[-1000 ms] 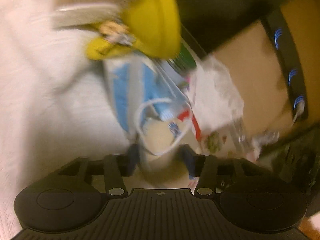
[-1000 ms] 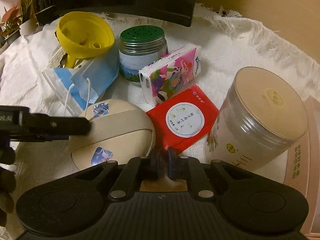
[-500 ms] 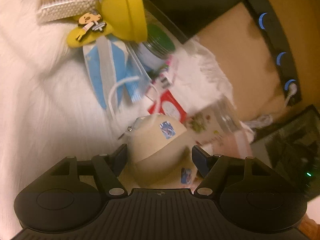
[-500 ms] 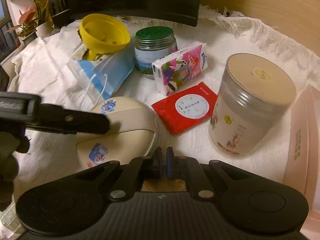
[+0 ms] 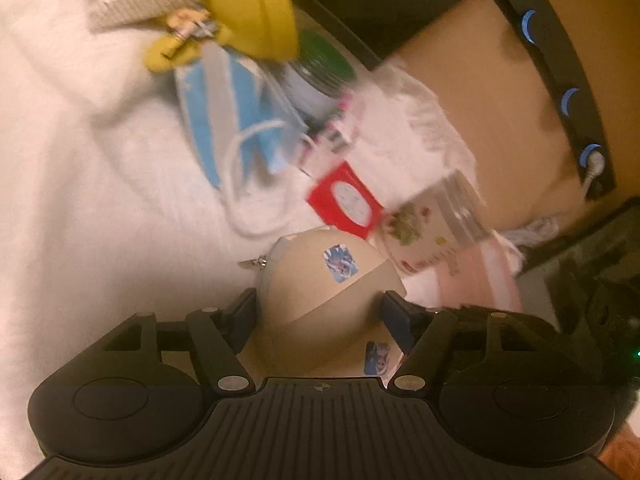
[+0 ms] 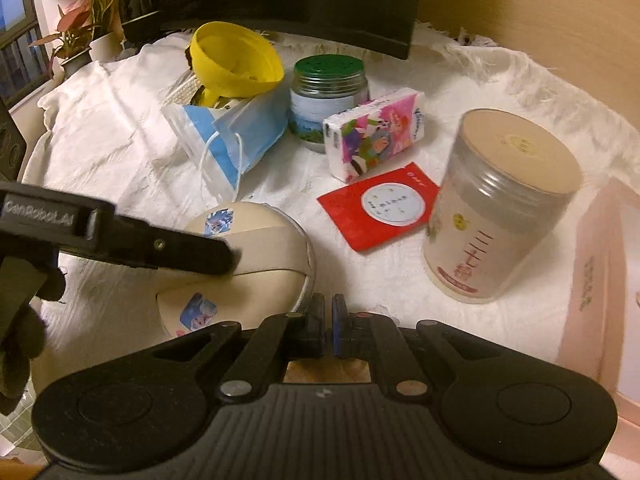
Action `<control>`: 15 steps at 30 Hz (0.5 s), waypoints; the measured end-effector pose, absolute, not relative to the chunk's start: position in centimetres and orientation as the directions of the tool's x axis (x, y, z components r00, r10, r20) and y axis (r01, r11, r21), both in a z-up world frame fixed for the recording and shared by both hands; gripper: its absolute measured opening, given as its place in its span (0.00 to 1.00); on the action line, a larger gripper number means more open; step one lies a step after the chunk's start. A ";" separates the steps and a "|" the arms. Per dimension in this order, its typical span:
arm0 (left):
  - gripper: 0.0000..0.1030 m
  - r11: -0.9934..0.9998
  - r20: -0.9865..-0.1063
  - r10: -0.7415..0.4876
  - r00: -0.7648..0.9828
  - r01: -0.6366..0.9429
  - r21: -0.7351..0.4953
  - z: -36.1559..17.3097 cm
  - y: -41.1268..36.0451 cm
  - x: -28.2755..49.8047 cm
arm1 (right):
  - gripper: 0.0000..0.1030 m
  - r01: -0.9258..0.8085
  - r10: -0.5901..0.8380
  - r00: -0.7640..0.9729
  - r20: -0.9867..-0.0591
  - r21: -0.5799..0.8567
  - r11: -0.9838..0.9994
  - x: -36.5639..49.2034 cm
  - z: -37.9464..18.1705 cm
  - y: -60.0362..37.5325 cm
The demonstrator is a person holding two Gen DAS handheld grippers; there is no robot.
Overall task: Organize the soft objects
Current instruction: 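Move the left gripper to the beige oval zippered pouch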
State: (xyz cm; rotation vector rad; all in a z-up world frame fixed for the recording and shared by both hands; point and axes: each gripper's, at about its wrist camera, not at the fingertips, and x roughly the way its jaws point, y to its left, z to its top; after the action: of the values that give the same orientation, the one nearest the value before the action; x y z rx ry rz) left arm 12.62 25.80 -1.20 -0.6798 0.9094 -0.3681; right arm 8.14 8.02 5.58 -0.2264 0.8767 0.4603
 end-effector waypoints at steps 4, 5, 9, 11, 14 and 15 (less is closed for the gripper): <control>0.70 0.709 -0.556 -0.588 0.587 0.044 -0.704 -0.8 26.1 12.3 | 0.05 -0.466 0.276 0.561 -0.781 -0.022 0.885 7.9 5.3 7.6; 0.70 0.697 -0.541 -0.603 0.586 0.058 -0.714 -0.6 26.4 12.2 | 0.05 -0.462 0.269 0.565 -0.780 -0.029 0.886 7.9 5.1 7.6; 0.70 0.650 -0.491 -0.659 0.569 0.102 -0.753 -0.5 27.1 11.9 | 0.05 -0.451 0.245 0.573 -0.782 -0.052 0.891 7.9 4.7 7.6; 0.70 0.659 -0.515 -0.669 0.536 0.109 -0.744 -0.7 26.9 12.0 | 0.05 -0.453 0.237 0.579 -0.780 -0.065 0.889 7.9 4.6 7.8; 0.62 0.707 -0.593 -0.638 0.491 0.068 -0.704 -1.8 26.5 12.3 | 0.04 -0.467 0.231 0.590 -0.773 -0.093 0.879 7.8 4.4 8.4; 0.59 0.705 -0.590 -0.624 0.512 0.043 -0.708 -2.0 26.6 12.4 | 0.04 -0.474 0.234 0.590 -0.773 -0.096 0.875 7.7 4.4 8.6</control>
State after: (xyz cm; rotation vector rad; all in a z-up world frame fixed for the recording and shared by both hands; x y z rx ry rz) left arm 12.42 26.64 -1.99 -0.6936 0.9595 -0.4419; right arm 7.73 8.58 4.38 -0.3077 0.8457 0.4196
